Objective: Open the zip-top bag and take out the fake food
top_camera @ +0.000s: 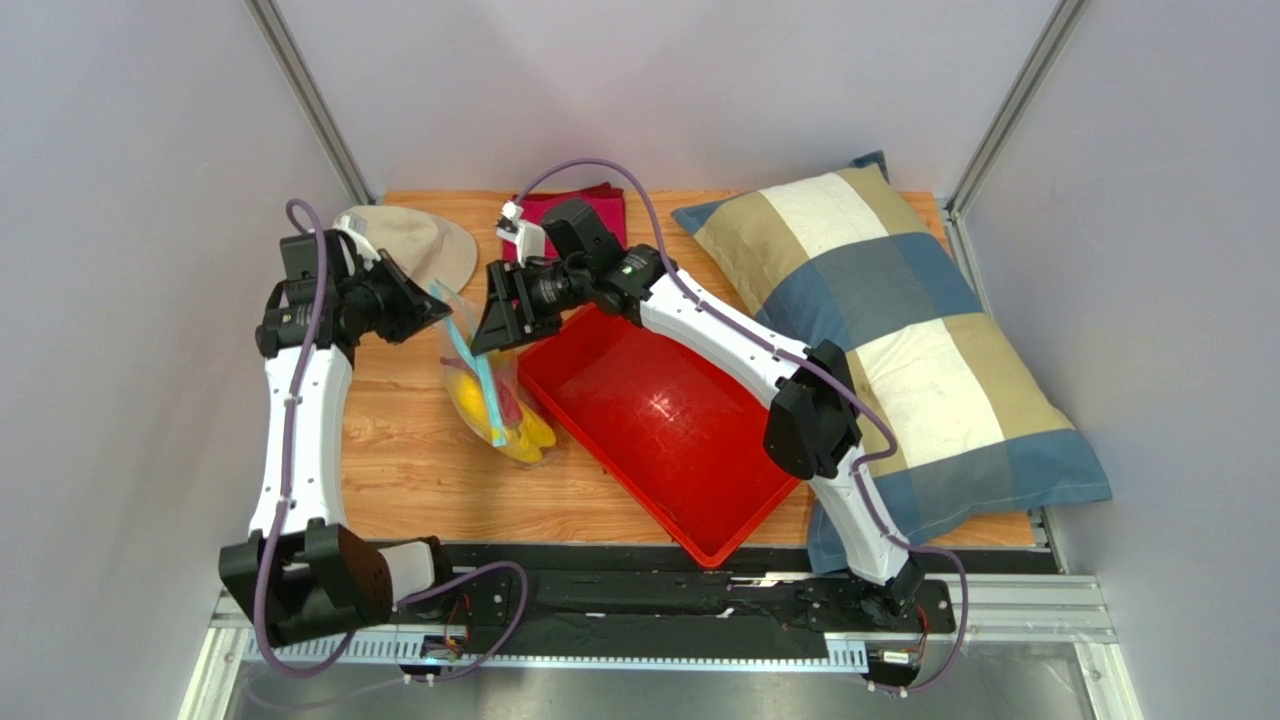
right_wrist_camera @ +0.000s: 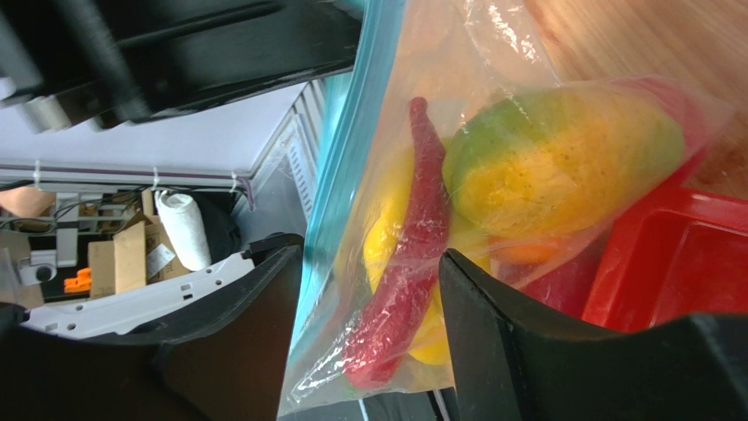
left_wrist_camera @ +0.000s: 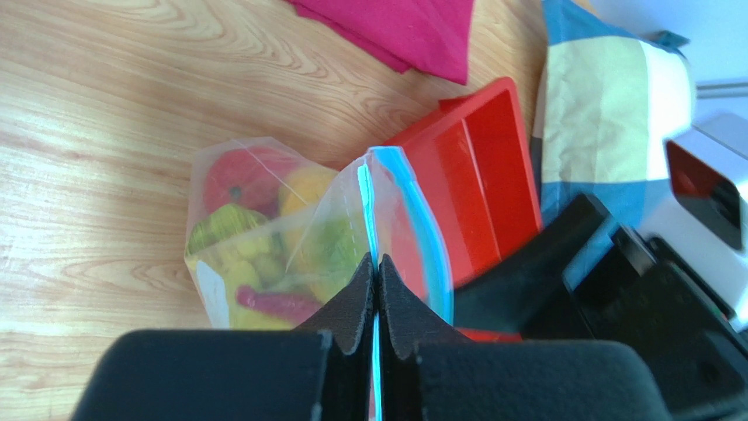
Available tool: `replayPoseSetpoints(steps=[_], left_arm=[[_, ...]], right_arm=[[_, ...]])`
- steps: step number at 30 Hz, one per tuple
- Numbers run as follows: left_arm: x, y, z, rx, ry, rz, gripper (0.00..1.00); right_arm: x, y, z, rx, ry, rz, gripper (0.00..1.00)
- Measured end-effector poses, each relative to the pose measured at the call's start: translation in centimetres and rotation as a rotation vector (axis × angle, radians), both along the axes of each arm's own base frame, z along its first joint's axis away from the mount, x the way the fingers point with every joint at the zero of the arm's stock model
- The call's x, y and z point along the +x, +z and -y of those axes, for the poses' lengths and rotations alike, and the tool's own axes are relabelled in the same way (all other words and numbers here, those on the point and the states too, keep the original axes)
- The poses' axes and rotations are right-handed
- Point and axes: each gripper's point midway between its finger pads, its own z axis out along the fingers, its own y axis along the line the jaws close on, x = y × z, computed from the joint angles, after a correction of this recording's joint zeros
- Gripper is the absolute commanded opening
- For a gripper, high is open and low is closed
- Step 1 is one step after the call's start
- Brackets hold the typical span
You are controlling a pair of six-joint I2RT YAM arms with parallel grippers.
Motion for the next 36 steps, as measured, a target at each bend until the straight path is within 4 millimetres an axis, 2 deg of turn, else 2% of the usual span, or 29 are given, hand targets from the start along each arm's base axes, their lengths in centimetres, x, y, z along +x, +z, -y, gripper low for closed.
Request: replayPoseSetpoints(steps=[6, 8, 11, 12, 14, 15, 18, 19, 21, 22, 26, 27, 33, 35, 36], left_arm=[[-2.4, 1.7, 1.4, -0.030, -0.018, 0.069, 0.00], [-2.7, 2.0, 2.0, -0.037, -0.024, 0.074, 0.00], [-2.9, 2.0, 2.4, -0.038, -0.030, 0.071, 0.00], [-3.1, 2.0, 2.4, -0.035, -0.027, 0.067, 0.00], [-3.6, 1.9, 2.2, -0.026, -0.016, 0.055, 0.00], [-3.8, 2.0, 2.1, -0.018, -0.009, 0.047, 0.00], [-4.2, 2.7, 1.6, 0.008, 0.009, 0.044, 0.02], [-4.2, 2.8, 1.6, 0.013, 0.011, 0.047, 0.12], [-4.5, 2.9, 1.5, 0.019, 0.012, 0.047, 0.21], [-4.6, 2.9, 1.6, 0.021, 0.009, 0.044, 0.29], [-5.6, 1.9, 1.8, 0.019, 0.000, 0.017, 0.43], [-6.0, 1.5, 1.9, 0.015, -0.001, 0.002, 0.49], [-7.9, -1.0, 2.9, -0.005, -0.026, -0.063, 0.53], [-8.3, -1.8, 3.3, -0.009, -0.039, -0.087, 0.48], [-8.4, -2.3, 3.5, -0.011, -0.046, -0.103, 0.38]], right_arm=[[-0.7, -0.7, 0.8, -0.075, -0.009, 0.026, 0.75], [-1.1, -0.8, 0.9, -0.093, -0.010, 0.041, 0.69], [-1.4, -0.7, 1.3, -0.124, -0.015, 0.081, 0.40], [-1.4, -0.7, 1.6, -0.137, -0.015, 0.100, 0.21], [-1.5, -0.6, 2.2, -0.160, -0.015, 0.134, 0.04], [-1.6, -0.5, 2.4, -0.169, -0.017, 0.142, 0.00], [-1.9, 0.3, 2.9, -0.173, -0.014, 0.154, 0.00], [-2.1, 0.6, 2.9, -0.167, -0.011, 0.154, 0.00], [-2.3, 1.1, 2.7, -0.151, -0.012, 0.144, 0.00], [-2.5, 1.4, 2.5, -0.141, -0.017, 0.131, 0.00], [-3.2, 2.2, 1.8, -0.109, -0.039, 0.081, 0.00], [-3.4, 2.3, 1.7, -0.105, -0.045, 0.065, 0.00], [-3.6, 2.4, 1.2, -0.088, -0.066, 0.021, 0.00], [-3.6, 2.6, 1.1, -0.080, -0.071, 0.014, 0.00], [-3.6, 2.7, 1.0, -0.078, -0.073, 0.010, 0.00]])
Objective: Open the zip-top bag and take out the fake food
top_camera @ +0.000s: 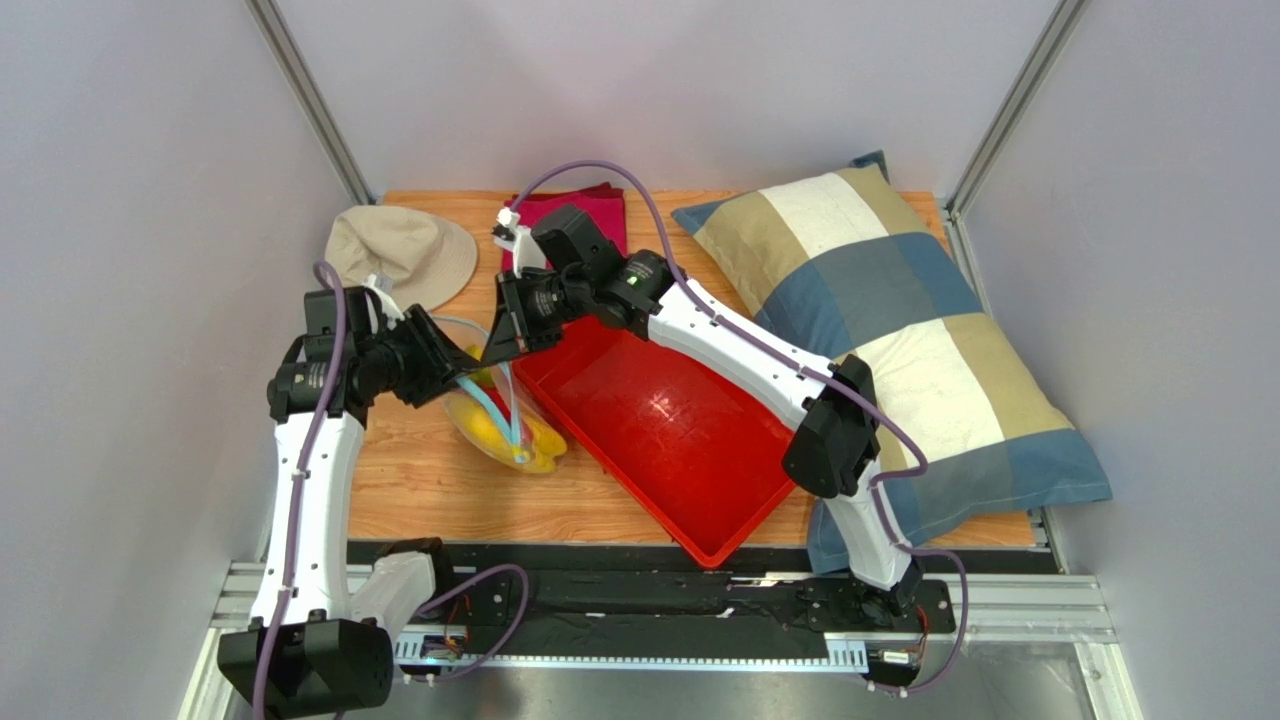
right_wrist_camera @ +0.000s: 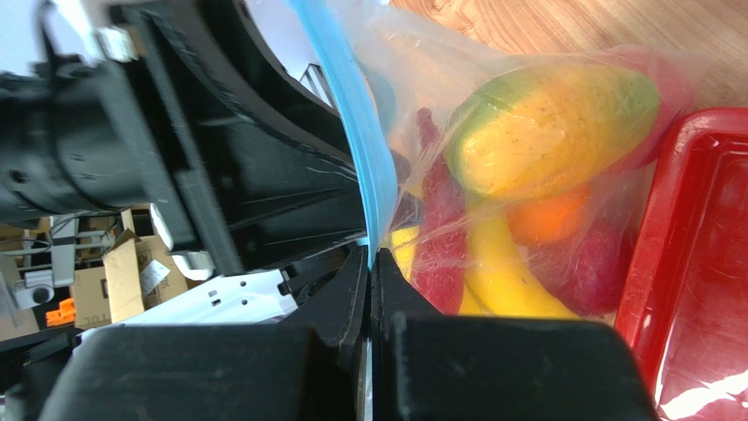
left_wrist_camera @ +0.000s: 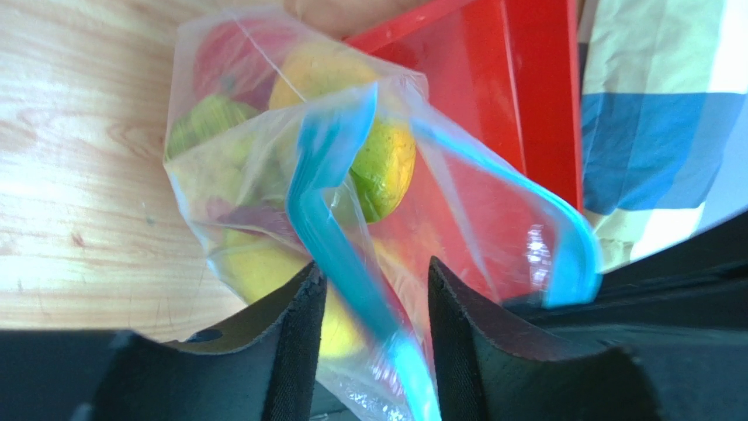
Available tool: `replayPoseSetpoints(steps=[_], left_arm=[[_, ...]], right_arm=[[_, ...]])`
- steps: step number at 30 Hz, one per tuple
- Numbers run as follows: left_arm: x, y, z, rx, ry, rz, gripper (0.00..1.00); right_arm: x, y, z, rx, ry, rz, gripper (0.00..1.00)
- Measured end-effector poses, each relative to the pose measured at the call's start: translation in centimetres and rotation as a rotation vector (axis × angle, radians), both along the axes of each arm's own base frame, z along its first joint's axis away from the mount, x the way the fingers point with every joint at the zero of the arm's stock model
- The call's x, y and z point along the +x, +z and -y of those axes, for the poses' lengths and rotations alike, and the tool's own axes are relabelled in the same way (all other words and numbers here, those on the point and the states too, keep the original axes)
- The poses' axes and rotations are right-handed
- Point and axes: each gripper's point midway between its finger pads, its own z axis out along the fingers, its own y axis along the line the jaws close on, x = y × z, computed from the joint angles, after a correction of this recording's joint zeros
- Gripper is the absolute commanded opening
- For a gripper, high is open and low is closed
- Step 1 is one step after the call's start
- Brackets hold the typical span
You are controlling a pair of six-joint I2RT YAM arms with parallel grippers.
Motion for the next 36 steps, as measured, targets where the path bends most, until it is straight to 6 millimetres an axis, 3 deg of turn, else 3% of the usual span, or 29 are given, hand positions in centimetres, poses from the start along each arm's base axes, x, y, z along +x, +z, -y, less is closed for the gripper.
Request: replayPoseSetpoints(steps=[1, 4, 8, 13, 16, 18, 24, 28, 30, 33, 36], left_arm=[[-0.2, -0.4, 0.1, -0.002, -0.002, -0.014, 0.17], [-0.8, -1.3, -0.1, 0.013, 0.002, -0.064, 0.00], [-2.2, -0.8, -1.1, 0.072, 0.046, -0.072, 0.00], [-4.0, 4.2, -2.6, 0.152, 0.141, 0.085, 0.00], [-4.7, 6.0, -2.5, 0.146, 0.156, 0.151, 0.00], [-4.7, 6.1, -2.4, 0.141, 0.155, 0.149, 0.00], [-3.3, 4.5, -1.5, 0.095, 0.106, 0.106, 0.00], [-2.2, 3.4, -0.5, 0.042, 0.054, 0.091, 0.00], [-1.8, 3.2, -0.1, 0.021, 0.033, 0.097, 0.00], [-1.3, 4.0, 0.5, -0.004, 0.007, 0.137, 0.00], [-1.0, 4.5, 0.8, -0.021, -0.007, 0.161, 0.00]], right_arm=[[0.0, 0.1, 0.0, 0.004, 0.000, -0.003, 0.00], [-0.1, 0.4, -0.2, 0.016, 0.002, -0.012, 0.00], [-0.5, 0.6, -0.3, 0.028, 0.023, -0.018, 0.01], [-0.8, 0.1, -0.1, 0.012, 0.048, 0.004, 0.05], [-0.7, -0.5, 0.3, -0.011, 0.047, 0.015, 0.09], [-0.4, -0.9, 0.7, -0.028, 0.042, 0.016, 0.13], [0.5, -3.5, 2.6, -0.129, 0.019, 0.036, 0.44], [1.0, -5.4, 5.0, -0.255, 0.011, 0.078, 0.53], [1.4, -5.1, 6.2, -0.314, 0.003, 0.121, 0.54], [2.1, -2.2, 6.6, -0.306, -0.011, 0.212, 0.55], [1.5, 0.2, 6.8, -0.276, -0.014, 0.270, 0.45]])
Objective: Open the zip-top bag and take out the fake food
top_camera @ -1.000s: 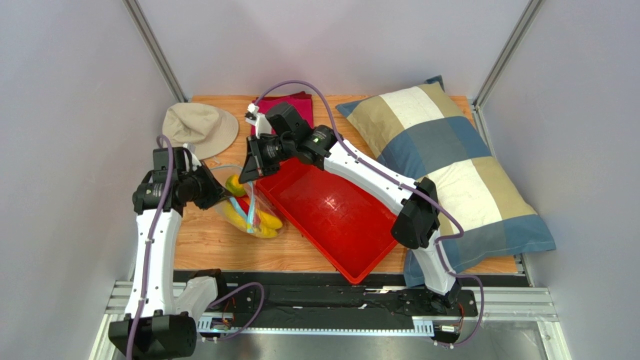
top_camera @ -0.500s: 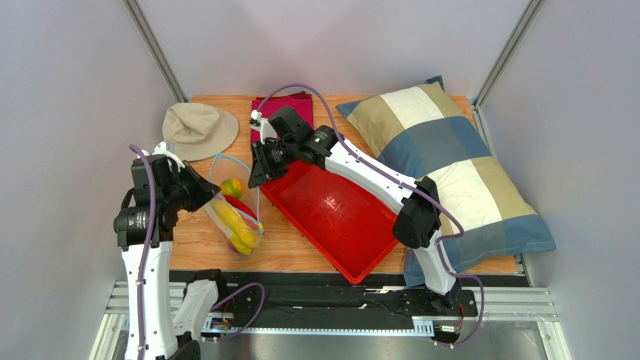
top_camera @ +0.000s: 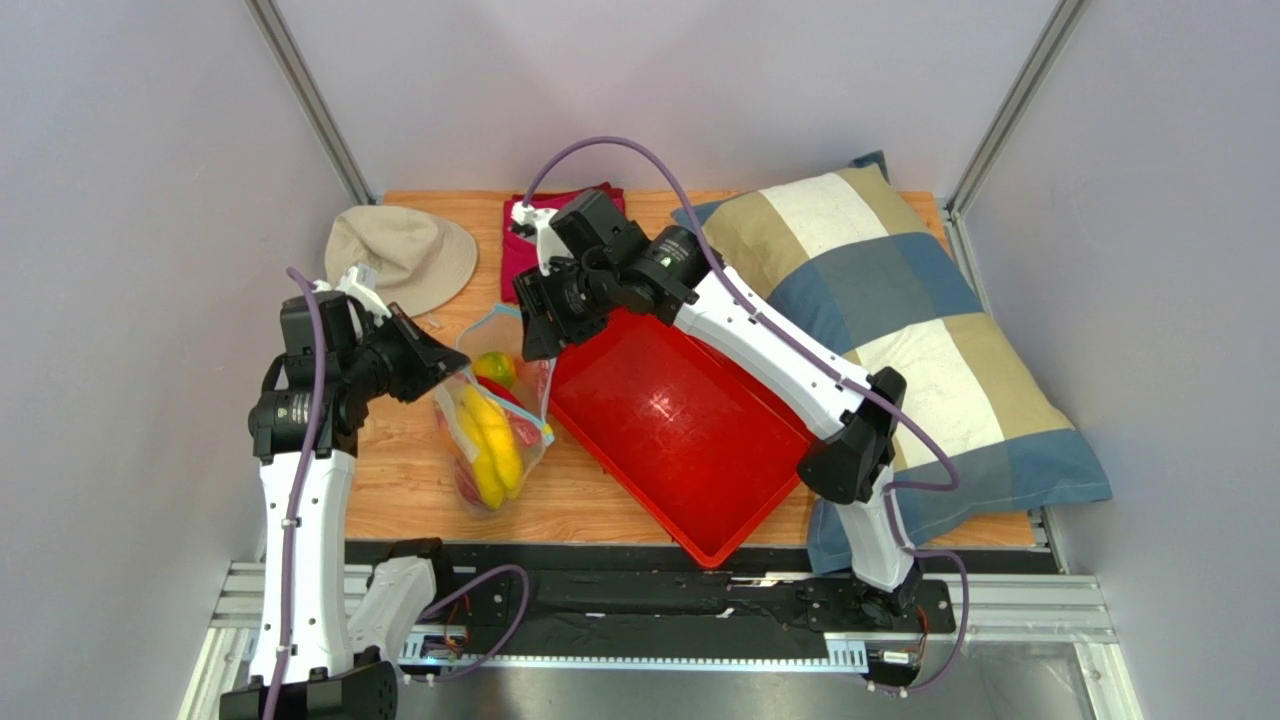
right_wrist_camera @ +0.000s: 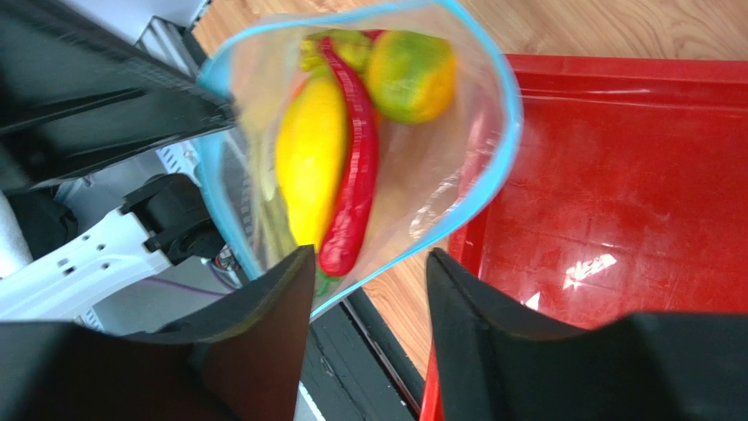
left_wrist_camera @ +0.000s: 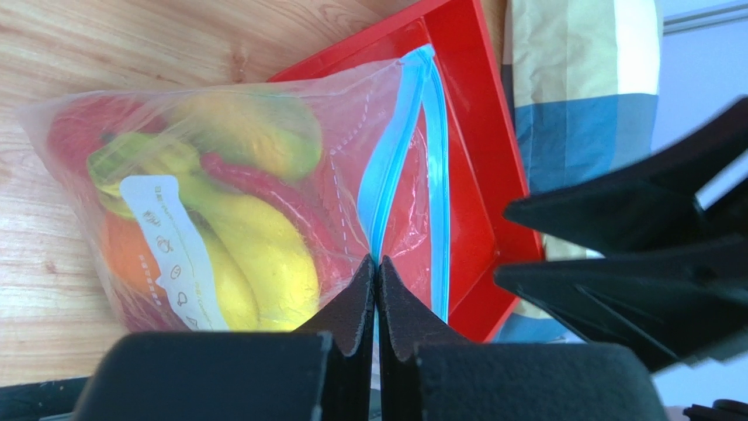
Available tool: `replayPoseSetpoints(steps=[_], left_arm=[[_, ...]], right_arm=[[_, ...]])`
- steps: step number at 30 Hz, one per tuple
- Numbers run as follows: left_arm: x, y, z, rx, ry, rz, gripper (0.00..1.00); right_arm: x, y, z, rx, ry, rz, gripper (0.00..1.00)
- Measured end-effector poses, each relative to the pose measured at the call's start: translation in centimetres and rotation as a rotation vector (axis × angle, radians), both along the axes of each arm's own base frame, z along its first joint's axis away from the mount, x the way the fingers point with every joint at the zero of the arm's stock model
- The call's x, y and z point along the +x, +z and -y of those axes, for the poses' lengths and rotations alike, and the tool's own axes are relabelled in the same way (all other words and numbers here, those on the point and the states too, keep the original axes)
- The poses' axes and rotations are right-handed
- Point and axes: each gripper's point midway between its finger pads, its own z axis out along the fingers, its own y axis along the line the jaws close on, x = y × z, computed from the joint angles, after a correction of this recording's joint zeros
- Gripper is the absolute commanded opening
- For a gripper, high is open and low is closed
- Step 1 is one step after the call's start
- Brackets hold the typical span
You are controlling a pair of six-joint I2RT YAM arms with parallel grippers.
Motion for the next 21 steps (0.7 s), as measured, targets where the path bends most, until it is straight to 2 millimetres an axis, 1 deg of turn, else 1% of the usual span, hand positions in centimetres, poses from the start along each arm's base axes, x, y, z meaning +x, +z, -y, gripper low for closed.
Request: replayPoseSetpoints(steps=[1, 2, 5, 7, 9, 10, 15, 17, 21], left_arm=[[0.0, 0.1, 0.1, -0.003, -0.002, 0.003, 0.00], [0.0, 0.2, 0.1, -0.008, -0.005, 0.006, 0.00], [0.1, 0.4, 0.3, -0.021, -0.007, 0.020, 0.00], [0.0, 0.5, 0.5, -0.029, -0.010, 0.026, 0.00], [-0.1, 0.5, 0.6, -0.035, -0.012, 0.030, 0.00], [-0.1, 0.6, 0.6, -0.038, -0.012, 0.031, 0.00], [-0.1, 0.7, 0.8, -0.051, -0.010, 0.039, 0.00], [-0.2, 0.5, 0.9, -0.059, -0.012, 0.038, 0.00], [-0.2, 0.3, 1.1, -0.077, -0.013, 0.039, 0.00]], right_arm=[[-0.4, 0.5, 0.0, 0.006, 0.006, 0.008, 0.39], [-0.9, 0.9, -0.1, 0.014, 0.016, 0.013, 0.37], [-2.3, 1.3, -0.9, 0.037, 0.058, -0.006, 0.36], [-3.3, 0.7, -1.5, 0.044, 0.088, -0.037, 0.35], [-4.2, -0.5, -2.0, 0.042, 0.111, -0.086, 0.36], [-4.5, -1.5, -2.2, 0.036, 0.117, -0.110, 0.39], [-5.8, -6.7, -2.0, -0.029, 0.107, -0.239, 0.49], [-5.9, -7.7, -2.3, -0.031, 0.098, -0.269, 0.53], [-5.5, -8.7, -3.3, -0.015, 0.080, -0.292, 0.55]])
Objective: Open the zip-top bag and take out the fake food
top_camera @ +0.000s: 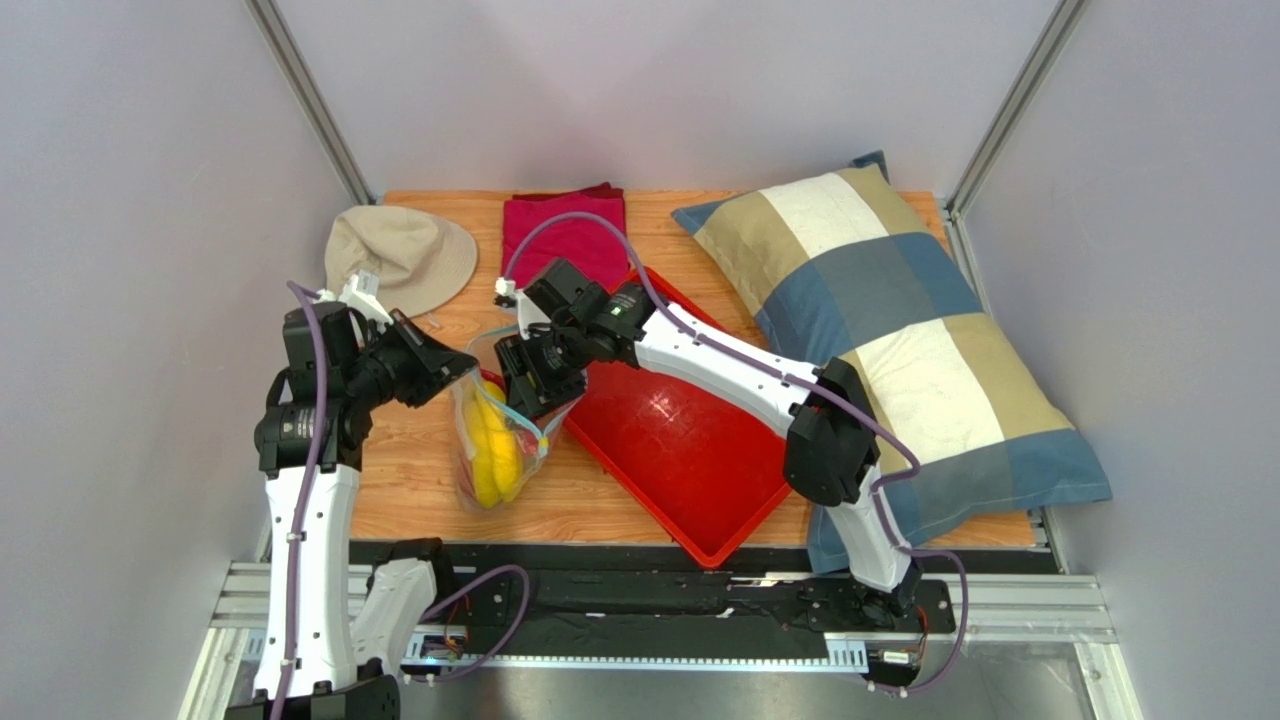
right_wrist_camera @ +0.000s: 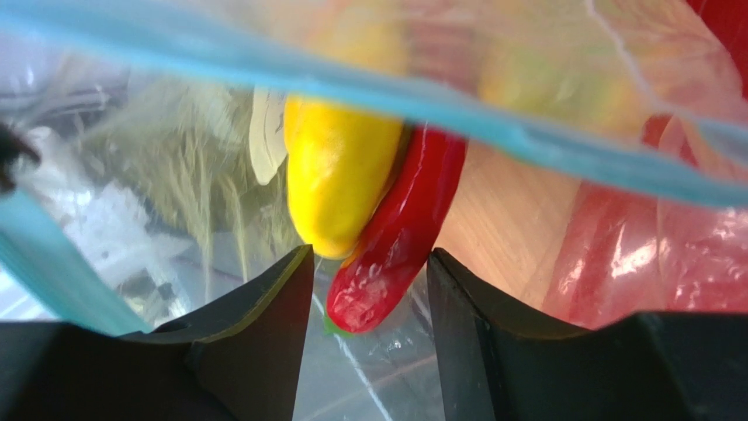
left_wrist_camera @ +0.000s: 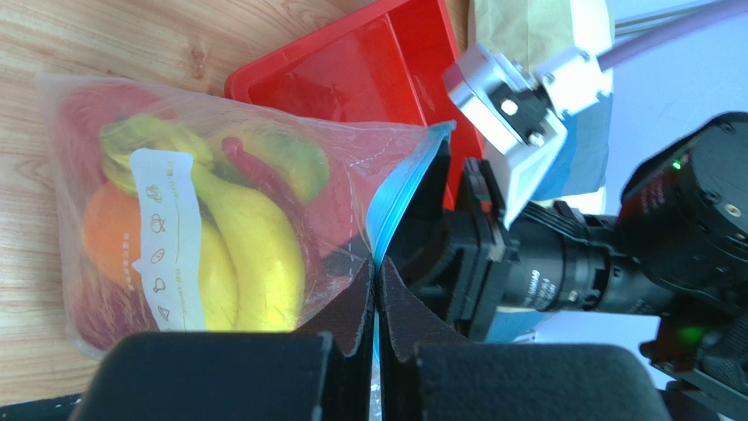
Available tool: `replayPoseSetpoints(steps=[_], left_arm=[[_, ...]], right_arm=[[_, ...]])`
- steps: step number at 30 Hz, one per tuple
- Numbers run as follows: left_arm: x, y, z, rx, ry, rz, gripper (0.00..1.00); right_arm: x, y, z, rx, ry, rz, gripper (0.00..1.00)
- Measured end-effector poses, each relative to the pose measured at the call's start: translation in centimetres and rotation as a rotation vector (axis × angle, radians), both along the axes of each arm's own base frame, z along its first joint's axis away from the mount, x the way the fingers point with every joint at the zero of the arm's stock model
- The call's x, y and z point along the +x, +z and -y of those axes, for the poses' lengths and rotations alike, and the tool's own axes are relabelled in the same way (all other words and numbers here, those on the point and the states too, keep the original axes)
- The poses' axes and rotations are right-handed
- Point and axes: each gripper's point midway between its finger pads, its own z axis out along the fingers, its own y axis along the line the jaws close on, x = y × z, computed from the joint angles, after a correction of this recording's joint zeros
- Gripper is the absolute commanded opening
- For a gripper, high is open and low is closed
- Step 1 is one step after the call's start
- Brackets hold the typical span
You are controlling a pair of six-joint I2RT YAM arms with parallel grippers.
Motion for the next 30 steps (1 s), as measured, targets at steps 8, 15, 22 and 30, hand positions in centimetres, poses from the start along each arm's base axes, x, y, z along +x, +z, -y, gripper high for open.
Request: replayPoseSetpoints(steps=[8, 15, 22, 30], left_arm=[[-0.3, -0.4, 0.1, -0.010, 0.006, 0.003, 0.00], [-0.5, -0.3, 0.1, -0.009, 0.007, 0.007, 0.00], [-0.9, -0.4, 0.2, -0.014, 0.008, 0.000, 0.00], [-1.0, -0.9, 0.6, -0.054, 0.006, -0.019, 0.00]], right_arm=[[0.7, -1.5, -2.0, 0.037, -0.021, -0.030, 0.51], [1.1, -2.7, -2.4, 0.052, -0.024, -0.018, 0.49], [0.8, -6.7, -0.7, -0.032, -0.040, -0.024, 0.41], [1.6, -5.9, -1.9, 0.021, -0.056, 0.005, 0.55]])
